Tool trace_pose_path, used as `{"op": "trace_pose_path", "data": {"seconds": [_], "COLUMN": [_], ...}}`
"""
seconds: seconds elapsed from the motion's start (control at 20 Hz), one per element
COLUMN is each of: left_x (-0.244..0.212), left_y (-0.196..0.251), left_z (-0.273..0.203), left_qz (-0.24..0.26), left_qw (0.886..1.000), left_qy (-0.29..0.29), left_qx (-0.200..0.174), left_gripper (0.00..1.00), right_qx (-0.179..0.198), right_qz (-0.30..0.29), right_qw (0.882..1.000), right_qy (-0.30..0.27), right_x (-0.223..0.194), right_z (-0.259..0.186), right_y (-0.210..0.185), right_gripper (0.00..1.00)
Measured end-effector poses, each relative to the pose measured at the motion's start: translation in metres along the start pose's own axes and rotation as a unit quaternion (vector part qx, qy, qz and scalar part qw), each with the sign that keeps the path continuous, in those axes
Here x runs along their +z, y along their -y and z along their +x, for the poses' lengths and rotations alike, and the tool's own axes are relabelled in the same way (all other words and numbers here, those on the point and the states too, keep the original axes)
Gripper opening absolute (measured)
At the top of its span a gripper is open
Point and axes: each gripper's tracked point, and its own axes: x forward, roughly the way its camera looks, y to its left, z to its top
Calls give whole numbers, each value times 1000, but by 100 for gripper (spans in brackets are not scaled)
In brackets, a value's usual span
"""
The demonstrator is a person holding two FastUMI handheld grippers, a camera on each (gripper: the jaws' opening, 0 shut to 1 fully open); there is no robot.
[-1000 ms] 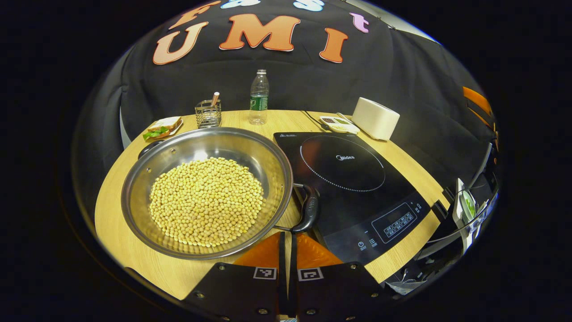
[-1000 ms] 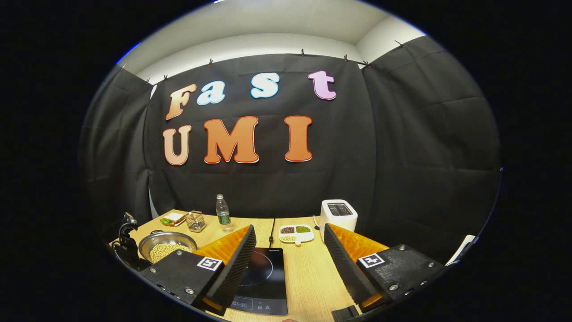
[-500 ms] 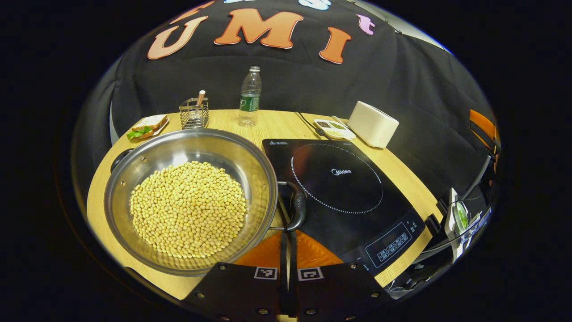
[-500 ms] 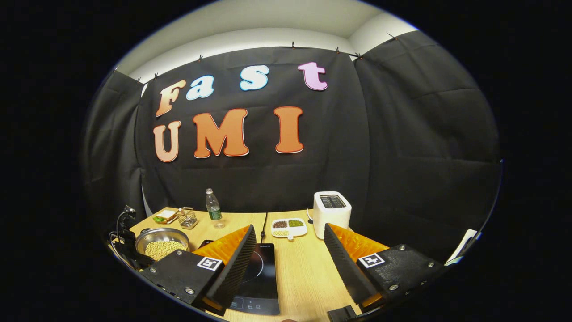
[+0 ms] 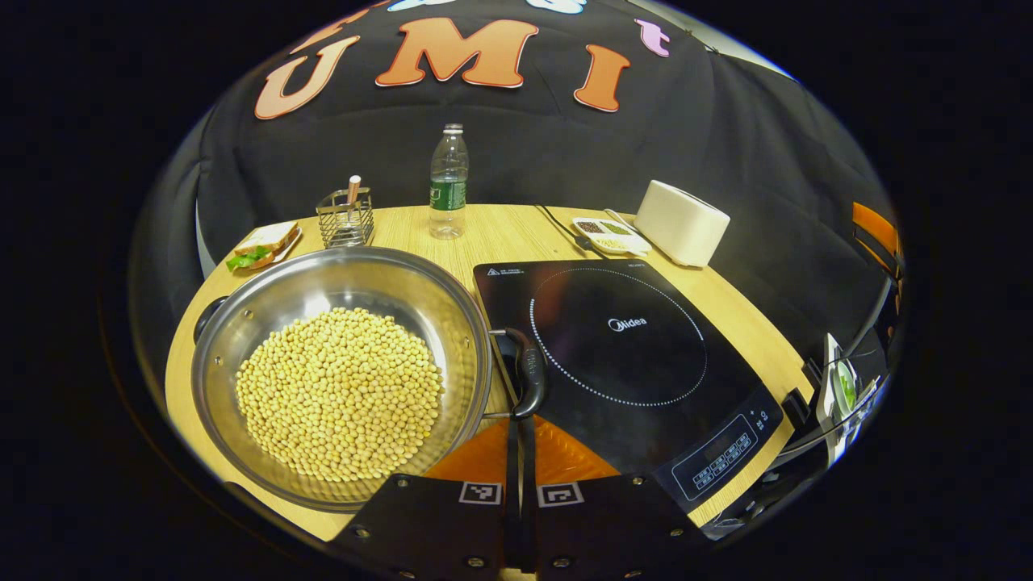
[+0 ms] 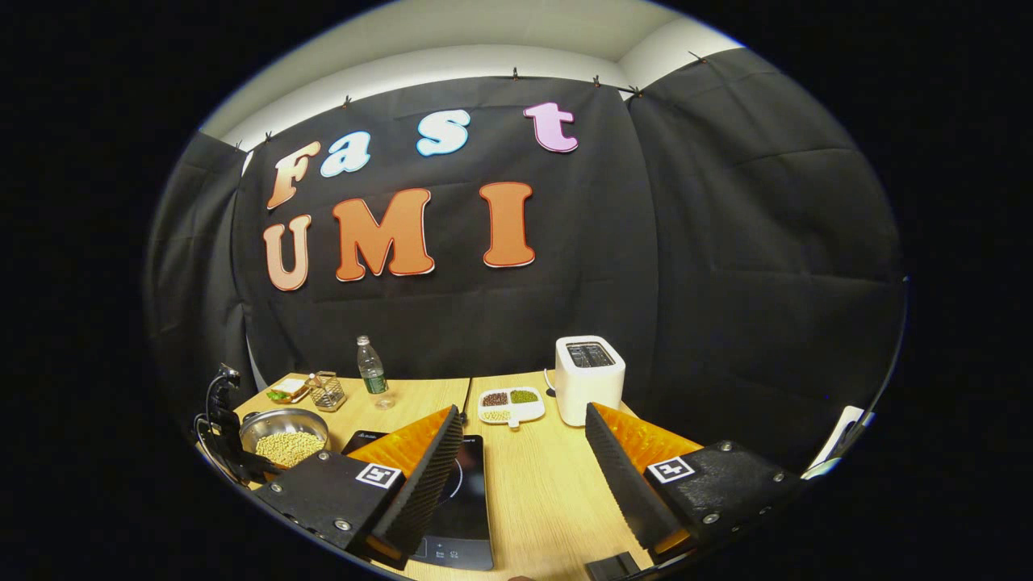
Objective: First push the handle of the pot to place it horizontally, then grasp the pot with both hands and set it on the induction cooktop.
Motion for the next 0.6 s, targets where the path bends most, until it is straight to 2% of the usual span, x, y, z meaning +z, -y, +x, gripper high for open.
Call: {"op": "trace_pose_path", "data": {"seconds": [0.05, 0.25, 0.55, 0.6], "left_x": [1, 7, 18, 20], "left_y": [-2, -2, 1, 0], "left_z": [1, 7, 20, 22], "left_qz": [-2, -12, -15, -14], "left_qw": [1000, 1000, 1000, 1000], "left_qy": [1, 3, 10, 11], "left_qx": [0, -6, -19, -20], "left_gripper": [4, 1, 5, 2], "right_qx": [0, -1, -8, -9], "right_qz": [0, -5, -6, -5], "right_qw": [1000, 1000, 1000, 1000], "right_qy": [-1, -8, -19, -22], "right_x": [-1, -5, -10, -13], "right_z": [1, 4, 12, 14], "right_y": [0, -2, -6, -7], "right_gripper": [95, 95, 95, 95]}}
